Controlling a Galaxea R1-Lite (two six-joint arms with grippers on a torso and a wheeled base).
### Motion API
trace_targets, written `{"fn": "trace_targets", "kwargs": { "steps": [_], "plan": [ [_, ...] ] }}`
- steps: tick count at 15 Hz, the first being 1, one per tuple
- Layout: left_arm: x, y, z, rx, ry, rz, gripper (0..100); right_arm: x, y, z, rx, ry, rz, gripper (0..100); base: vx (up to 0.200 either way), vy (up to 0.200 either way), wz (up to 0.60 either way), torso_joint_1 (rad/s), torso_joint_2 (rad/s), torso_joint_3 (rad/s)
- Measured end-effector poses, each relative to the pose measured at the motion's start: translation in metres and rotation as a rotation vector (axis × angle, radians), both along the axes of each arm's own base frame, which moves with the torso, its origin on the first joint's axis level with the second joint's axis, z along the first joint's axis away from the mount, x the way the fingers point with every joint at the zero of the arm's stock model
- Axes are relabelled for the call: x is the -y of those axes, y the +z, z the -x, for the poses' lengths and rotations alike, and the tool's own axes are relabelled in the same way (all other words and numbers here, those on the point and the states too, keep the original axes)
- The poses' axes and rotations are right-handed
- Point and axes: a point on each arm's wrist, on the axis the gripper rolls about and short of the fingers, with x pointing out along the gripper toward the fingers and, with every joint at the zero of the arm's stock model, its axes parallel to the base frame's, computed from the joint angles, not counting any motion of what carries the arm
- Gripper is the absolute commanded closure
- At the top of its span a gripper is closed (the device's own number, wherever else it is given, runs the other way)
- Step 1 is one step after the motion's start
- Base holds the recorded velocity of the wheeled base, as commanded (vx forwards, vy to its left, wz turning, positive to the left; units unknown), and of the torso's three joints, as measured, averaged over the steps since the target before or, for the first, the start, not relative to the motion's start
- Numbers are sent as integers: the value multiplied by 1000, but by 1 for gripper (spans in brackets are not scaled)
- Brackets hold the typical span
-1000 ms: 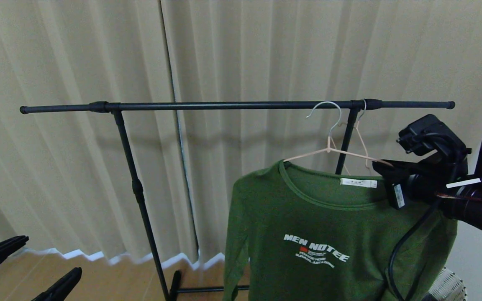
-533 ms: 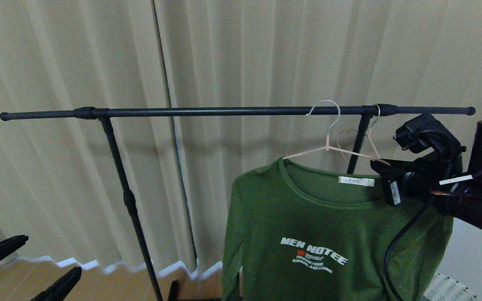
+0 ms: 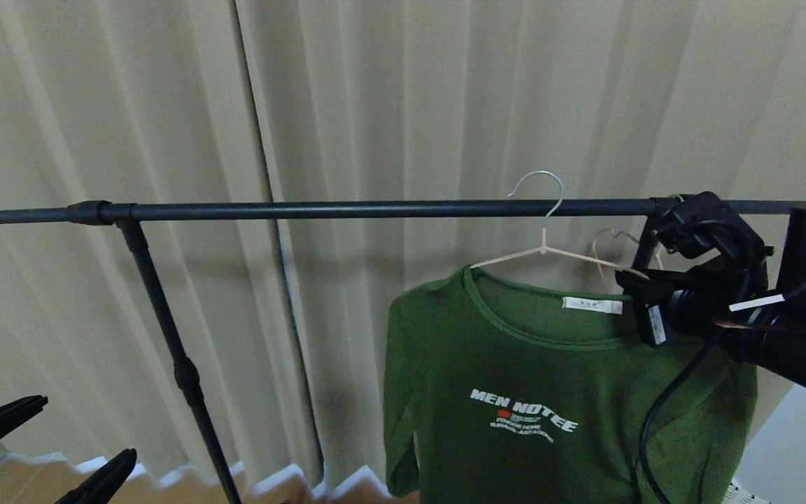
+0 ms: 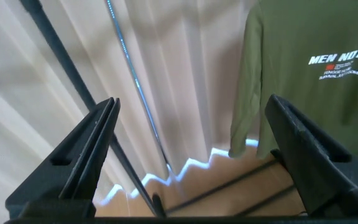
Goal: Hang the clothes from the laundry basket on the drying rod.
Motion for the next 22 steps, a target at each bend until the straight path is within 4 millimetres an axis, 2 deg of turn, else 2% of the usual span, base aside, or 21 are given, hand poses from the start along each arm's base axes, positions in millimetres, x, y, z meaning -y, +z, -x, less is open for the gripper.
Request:
{"fn": "trace_targets", "kwargs": {
  "steps": [4, 8, 14, 18, 22],
  "plan": [
    [0, -1, 0, 0, -5, -1, 0, -3, 2, -10, 4, -6, -8, 100, 0, 0, 0, 0, 0, 0],
    [0, -1, 1, 0, -6, 1, 0, -10, 0, -30, -2, -29, 2, 100, 0, 0, 0, 0, 0, 0],
    [0, -1, 1, 1, -4, 5, 0, -44, -13, -57, -31, -29, 44, 100, 0, 0, 0, 0, 0, 0],
    [0, -1, 1, 1, -4, 5, 0, -56, -27, -60, -65, -17, 69, 100, 0, 0, 0, 0, 0, 0],
    [0, -1, 1, -1, -4, 5, 0, -71, -32, -51, -81, 33, 83, 100, 0, 0, 0, 0, 0, 0]
  ]
}}
